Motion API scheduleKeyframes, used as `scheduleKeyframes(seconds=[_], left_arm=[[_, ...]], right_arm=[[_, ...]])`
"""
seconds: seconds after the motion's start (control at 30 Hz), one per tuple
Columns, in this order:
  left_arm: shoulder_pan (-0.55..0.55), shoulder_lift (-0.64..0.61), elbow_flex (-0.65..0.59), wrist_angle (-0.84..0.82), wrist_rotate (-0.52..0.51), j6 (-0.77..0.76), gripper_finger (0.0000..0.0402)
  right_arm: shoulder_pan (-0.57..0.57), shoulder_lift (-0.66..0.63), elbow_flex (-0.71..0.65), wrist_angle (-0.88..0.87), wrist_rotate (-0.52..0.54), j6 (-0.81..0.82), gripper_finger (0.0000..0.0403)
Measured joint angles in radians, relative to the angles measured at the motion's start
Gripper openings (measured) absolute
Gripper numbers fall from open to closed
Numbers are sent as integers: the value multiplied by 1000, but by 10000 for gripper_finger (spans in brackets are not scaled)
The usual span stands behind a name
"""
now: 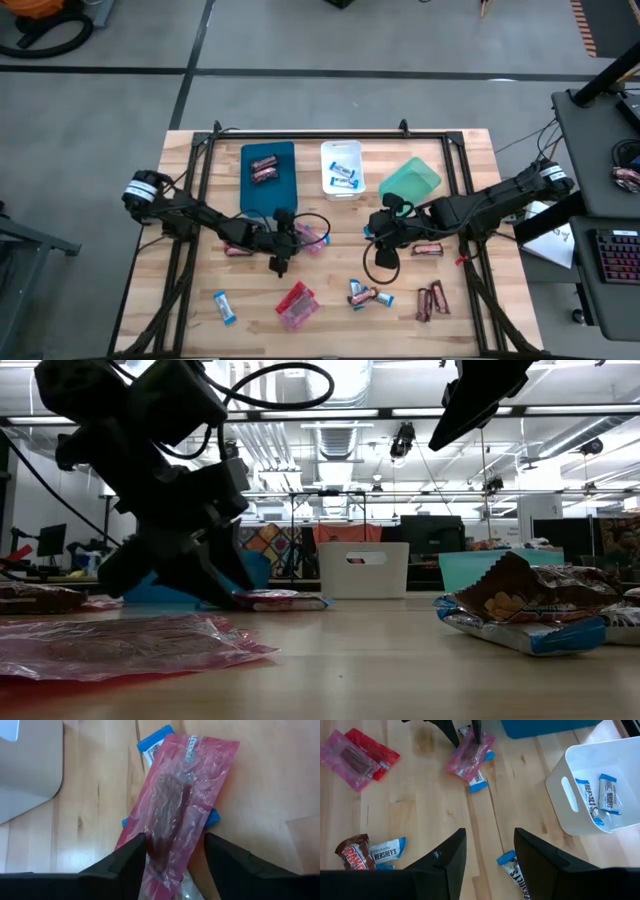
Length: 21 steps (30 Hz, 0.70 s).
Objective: Sort candy
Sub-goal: Put the red candy into the green bin
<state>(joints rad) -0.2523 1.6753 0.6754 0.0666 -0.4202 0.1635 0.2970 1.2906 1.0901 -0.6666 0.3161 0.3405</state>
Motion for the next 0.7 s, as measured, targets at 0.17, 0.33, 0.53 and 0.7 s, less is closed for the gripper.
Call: scheduleKeyframes(seconds=[0.17,0.33,0.53,0.7], left_arm=[[0,2,0,2,-1,-16,142],[1,2,0,2,-2,-18,101],[1,1,1,4,-5,-18,53],[1,-3,1,4,-3,-18,18]], right_arm=[[0,0,0,3,0,0,157],[0,0,0,6,0,0,157],[0,0,0,7,0,0,157],[0,0,0,9,0,0,157]])
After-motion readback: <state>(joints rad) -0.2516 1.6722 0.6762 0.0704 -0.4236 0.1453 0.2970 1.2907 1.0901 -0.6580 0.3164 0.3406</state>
